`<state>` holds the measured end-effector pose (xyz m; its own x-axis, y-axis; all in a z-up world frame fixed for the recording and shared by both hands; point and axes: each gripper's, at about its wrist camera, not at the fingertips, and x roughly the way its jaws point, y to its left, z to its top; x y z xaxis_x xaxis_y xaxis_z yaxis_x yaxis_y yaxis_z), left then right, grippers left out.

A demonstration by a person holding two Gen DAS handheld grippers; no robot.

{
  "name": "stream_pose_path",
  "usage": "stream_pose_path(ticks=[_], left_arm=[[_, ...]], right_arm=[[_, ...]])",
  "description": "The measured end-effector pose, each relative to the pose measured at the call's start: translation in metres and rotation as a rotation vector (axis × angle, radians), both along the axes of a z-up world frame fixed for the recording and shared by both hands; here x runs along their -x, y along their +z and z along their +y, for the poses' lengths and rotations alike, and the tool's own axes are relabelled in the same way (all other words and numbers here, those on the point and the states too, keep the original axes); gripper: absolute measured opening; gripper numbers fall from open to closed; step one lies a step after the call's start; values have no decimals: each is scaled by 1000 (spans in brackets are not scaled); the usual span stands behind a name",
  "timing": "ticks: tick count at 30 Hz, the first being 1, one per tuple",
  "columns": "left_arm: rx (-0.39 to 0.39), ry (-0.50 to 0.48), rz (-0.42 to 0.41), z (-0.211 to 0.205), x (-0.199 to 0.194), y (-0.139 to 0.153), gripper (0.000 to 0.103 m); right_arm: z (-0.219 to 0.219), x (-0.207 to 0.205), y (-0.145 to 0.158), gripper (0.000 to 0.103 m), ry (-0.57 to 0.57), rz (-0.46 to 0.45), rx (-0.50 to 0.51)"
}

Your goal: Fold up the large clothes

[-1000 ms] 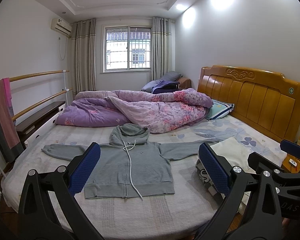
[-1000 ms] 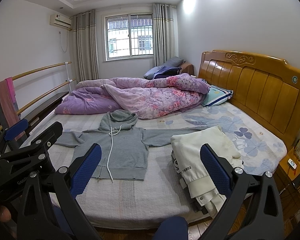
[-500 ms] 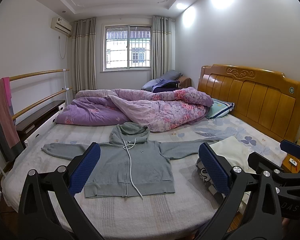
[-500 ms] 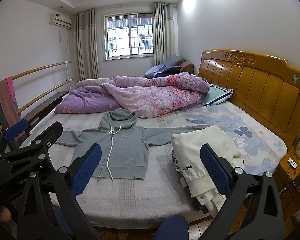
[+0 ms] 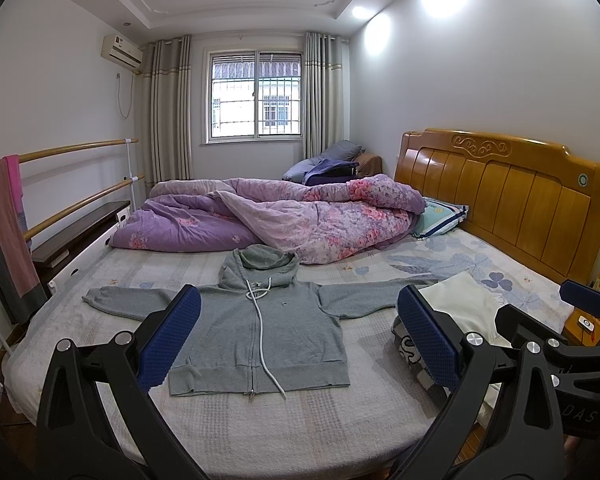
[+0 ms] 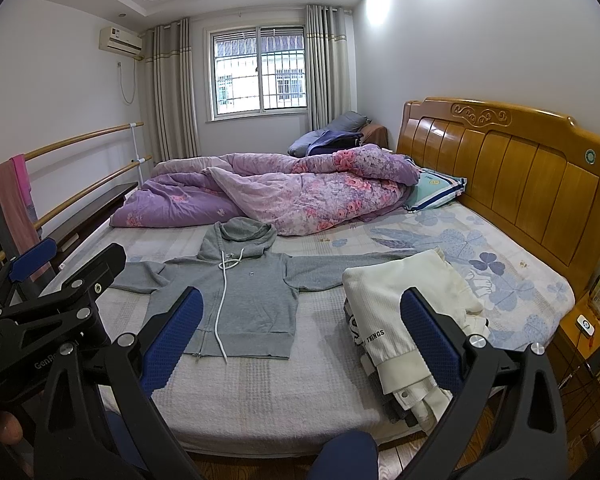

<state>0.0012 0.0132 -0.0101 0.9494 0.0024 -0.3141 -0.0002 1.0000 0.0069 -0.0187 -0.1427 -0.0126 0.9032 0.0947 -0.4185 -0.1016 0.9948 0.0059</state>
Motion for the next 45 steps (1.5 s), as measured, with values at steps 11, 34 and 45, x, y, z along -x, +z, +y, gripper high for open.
stream_pose_path(ticks=[11,34,45], left_arm=[[0,-1,3,0,0,-1,98],[-7,49,158,41,-76,-60,98],[296,161,364,183,-161,-172,98]], right_arm=[[3,-4,-4,95,6,6,-6],[49,-74,-54,95,78,171,4],[127,-178,-155,95,258,383,-103]])
